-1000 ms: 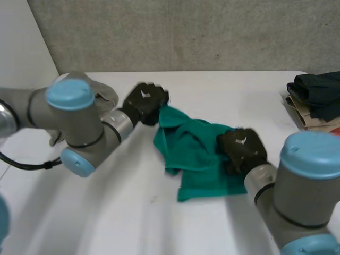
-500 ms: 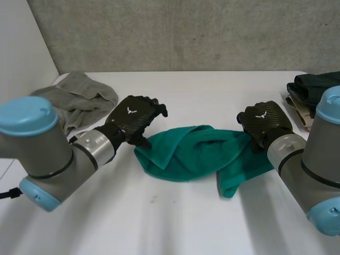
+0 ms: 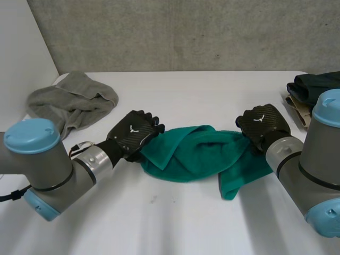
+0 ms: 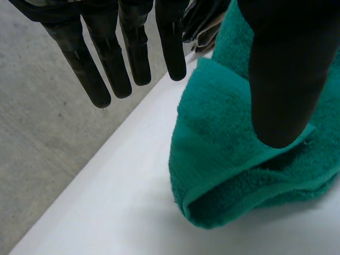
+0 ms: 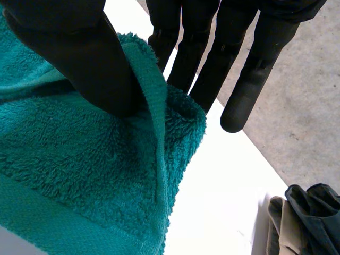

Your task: Fold the laundry.

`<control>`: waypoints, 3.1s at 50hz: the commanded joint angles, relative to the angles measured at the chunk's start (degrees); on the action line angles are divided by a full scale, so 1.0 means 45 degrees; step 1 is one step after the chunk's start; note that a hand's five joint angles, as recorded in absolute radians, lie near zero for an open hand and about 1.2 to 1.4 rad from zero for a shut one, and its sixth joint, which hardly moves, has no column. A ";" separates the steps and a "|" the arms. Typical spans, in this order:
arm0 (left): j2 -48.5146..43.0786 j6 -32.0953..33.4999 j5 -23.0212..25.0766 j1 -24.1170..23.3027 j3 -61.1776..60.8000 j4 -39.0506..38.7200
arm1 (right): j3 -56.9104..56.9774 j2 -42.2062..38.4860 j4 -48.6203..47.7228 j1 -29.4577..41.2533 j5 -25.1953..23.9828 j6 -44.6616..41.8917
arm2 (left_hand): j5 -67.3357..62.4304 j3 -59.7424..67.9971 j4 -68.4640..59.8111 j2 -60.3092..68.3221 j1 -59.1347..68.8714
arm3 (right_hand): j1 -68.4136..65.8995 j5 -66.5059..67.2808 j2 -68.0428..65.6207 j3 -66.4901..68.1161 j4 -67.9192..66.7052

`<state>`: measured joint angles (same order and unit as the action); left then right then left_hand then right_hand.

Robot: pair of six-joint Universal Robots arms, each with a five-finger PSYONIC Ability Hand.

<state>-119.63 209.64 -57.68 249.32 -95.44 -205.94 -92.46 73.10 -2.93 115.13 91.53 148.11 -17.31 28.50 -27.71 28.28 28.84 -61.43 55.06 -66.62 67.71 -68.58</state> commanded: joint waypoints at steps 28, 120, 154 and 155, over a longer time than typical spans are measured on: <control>0.0894 -0.0278 -0.6317 -0.0268 0.4608 0.2366 | 0.2985 0.1351 0.2560 -0.1228 0.0010 -0.1582 | -1.1708 1.1445 -1.1620 1.1494 1.1368 | -0.4126 0.3320 -0.2974 0.2730 -0.2538; 0.3555 -0.1725 -0.8080 -0.0366 0.3303 0.3808 | 0.4081 0.1880 0.6060 -0.1893 -0.0400 -0.5022 | -1.1708 1.1445 -1.1620 1.1494 1.1368 | -0.4126 0.3320 -0.2974 0.2730 -0.2538; 0.0276 -0.2876 -1.0151 0.0279 0.9141 -0.2126 | 0.8106 -0.2163 -0.6950 -0.0741 0.0306 -0.4084 | -1.1708 1.1445 -1.1620 1.1494 1.1368 | -0.4126 0.3320 -0.2974 0.2730 -0.2538; 0.0451 -0.2876 -1.0151 0.0280 0.8558 -0.2068 | 0.7950 -0.2163 -0.6793 -0.0722 0.0187 -0.4065 | -1.1708 1.1445 -1.1620 1.1494 1.1368 | -0.4126 0.3320 -0.2974 0.2730 -0.2538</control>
<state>-119.47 196.26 -101.97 250.82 -50.56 -212.27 -53.51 62.65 -32.69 111.41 94.73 129.82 -56.18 68.35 -68.83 68.62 66.18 -63.72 58.33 -67.78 68.27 -68.72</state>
